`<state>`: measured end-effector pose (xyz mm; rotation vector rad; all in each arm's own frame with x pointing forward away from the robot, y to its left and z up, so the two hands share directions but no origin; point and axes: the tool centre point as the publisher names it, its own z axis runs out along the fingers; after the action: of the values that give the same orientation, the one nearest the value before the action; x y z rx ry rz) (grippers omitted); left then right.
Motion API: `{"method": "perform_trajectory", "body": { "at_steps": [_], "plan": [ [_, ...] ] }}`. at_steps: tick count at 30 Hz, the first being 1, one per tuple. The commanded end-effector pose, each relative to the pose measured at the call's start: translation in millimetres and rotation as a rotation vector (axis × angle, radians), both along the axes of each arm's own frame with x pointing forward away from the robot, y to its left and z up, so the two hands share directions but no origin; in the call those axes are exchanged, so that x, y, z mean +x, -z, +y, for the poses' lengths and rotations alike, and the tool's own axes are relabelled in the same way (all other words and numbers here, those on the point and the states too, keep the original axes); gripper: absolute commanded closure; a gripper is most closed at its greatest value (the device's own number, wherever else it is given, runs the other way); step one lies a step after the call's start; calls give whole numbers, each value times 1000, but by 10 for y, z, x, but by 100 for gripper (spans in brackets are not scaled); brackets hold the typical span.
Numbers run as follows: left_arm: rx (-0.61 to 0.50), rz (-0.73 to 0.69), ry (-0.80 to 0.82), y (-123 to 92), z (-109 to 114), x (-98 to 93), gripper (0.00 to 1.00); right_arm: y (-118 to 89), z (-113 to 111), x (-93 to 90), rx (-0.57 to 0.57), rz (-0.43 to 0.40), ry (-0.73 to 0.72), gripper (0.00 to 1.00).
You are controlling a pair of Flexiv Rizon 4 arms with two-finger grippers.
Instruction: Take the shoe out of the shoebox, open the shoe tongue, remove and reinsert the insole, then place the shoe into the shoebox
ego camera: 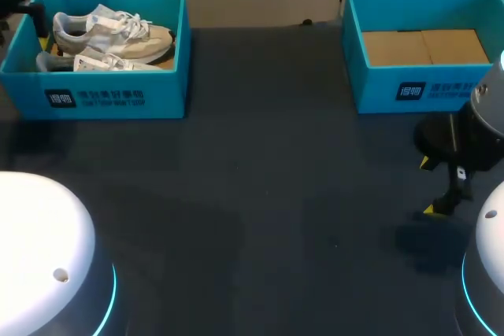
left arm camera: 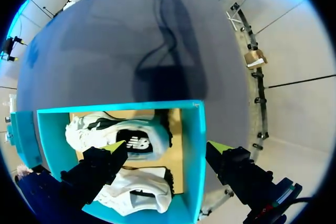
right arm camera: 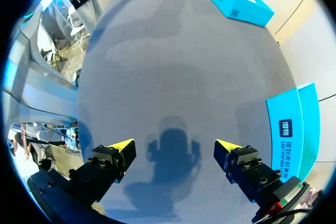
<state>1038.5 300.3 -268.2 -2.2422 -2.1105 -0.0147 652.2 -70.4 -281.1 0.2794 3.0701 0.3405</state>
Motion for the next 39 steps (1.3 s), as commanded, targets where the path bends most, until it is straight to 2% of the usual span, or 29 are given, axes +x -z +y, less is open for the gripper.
{"method": "perform_trajectory", "body": {
  "at_steps": [1,17,20,27,30,39],
  "plan": [
    [3,16,4,148,7,79,0,8,3,-6,-2,-1,1,0],
    [-8,22,12,485,-47,95,3,8,3,-6,-2,-1,1,0],
    [-6,21,12,526,-71,83,13,8,3,-6,-2,-1,1,0],
    [14,19,11,632,-120,48,16,8,3,-6,-2,-1,1,0],
    [22,30,-7,696,-130,60,15,8,3,-6,-2,-1,1,0],
    [20,45,-49,816,-97,85,22,8,3,-6,-2,-1,1,0]
  ]
}}
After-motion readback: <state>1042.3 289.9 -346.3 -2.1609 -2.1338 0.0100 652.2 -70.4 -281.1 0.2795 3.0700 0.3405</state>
